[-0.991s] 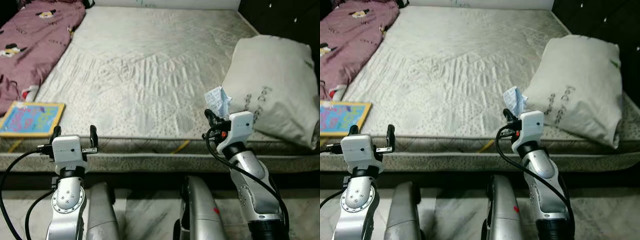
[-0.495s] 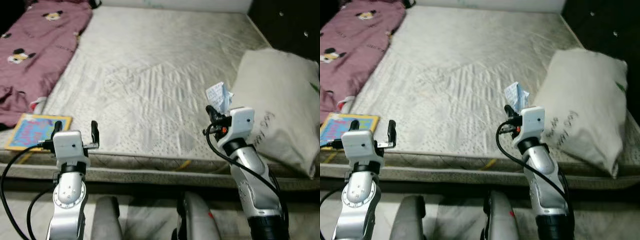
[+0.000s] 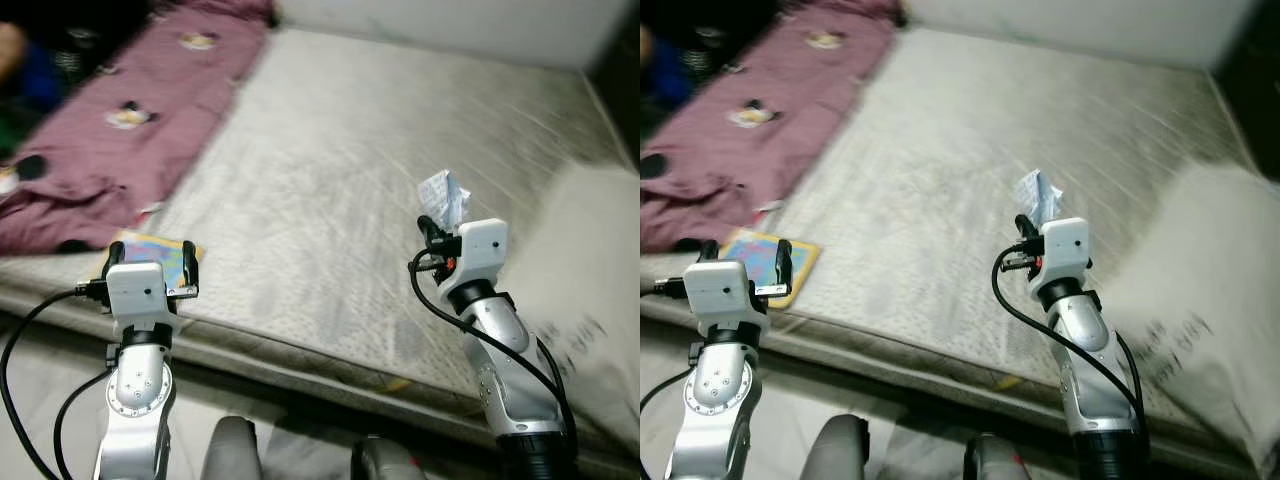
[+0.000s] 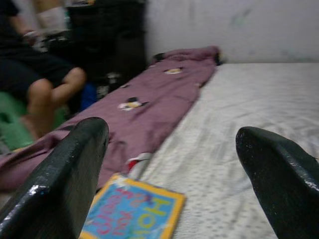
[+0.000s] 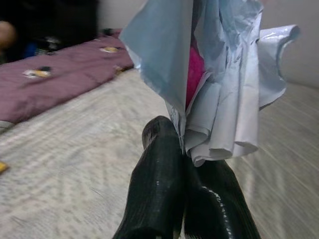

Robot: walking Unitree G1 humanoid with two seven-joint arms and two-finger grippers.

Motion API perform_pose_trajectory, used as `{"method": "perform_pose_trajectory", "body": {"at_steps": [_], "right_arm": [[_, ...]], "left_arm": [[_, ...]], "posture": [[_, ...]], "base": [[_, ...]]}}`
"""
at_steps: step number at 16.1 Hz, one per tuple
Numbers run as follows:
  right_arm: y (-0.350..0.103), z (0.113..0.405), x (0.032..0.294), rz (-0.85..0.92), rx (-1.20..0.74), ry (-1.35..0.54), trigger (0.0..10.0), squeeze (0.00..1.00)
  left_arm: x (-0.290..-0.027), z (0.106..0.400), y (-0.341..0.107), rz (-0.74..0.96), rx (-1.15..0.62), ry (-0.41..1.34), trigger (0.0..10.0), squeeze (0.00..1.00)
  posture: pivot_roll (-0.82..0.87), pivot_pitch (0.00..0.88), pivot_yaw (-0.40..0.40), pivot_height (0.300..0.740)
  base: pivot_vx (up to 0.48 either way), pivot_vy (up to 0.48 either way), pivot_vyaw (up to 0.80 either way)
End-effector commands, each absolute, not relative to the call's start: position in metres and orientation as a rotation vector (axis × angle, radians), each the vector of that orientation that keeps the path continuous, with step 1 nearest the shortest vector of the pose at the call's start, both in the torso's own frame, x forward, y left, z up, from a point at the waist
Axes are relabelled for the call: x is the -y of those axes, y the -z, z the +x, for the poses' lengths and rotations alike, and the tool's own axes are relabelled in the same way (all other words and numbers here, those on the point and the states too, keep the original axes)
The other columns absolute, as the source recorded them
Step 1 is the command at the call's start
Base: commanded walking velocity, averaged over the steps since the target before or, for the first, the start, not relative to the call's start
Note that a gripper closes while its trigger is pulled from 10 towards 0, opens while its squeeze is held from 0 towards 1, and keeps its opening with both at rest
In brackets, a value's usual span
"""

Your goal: Clean up the room

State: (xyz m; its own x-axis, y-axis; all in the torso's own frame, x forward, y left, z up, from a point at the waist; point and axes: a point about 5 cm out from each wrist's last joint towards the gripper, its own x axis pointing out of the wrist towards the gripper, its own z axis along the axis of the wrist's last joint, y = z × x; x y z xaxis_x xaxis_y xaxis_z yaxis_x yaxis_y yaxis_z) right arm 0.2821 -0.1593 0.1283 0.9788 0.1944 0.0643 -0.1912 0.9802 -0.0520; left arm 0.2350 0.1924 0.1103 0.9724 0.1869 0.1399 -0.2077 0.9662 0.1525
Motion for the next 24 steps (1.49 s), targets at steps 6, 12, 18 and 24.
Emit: {"method": "perform_pose_trajectory", "body": {"at_steps": [6, 12, 18, 24], "right_arm": [[-0.131, 0.289, 0.164, -0.057, 0.077, -0.173, 10.0, 0.00], [-0.127, 0.289, 0.168, -0.056, 0.065, -0.141, 10.0, 0.00], [-0.115, 0.289, 0.170, -0.138, 0.012, -0.066, 10.0, 0.00], [-0.119, 0.297, 0.173, -0.105, 0.038, -0.019, 10.0, 0.00]], "left_arm": [[-0.190, 0.236, -0.109, 0.160, 0.113, -0.192, 10.0, 0.00], [-0.190, 0.236, -0.109, 0.165, 0.108, -0.174, 10.0, 0.00], [-0.194, 0.233, -0.107, 0.172, 0.105, -0.208, 10.0, 0.00], [-0.191, 0.235, -0.101, 0.183, 0.057, -0.234, 10.0, 0.00]], "posture": [[0.00, 0.011, -0.041, 0.740], [0.00, 0.012, -0.031, 0.740], [0.01, 0.000, -0.045, 0.740], [0.01, 0.000, -0.030, 0.740]], "base": [[0.000, 0.000, 0.00], [0.000, 0.000, 0.00], [0.000, 0.000, 0.00], [0.000, 0.000, 0.00]]}}
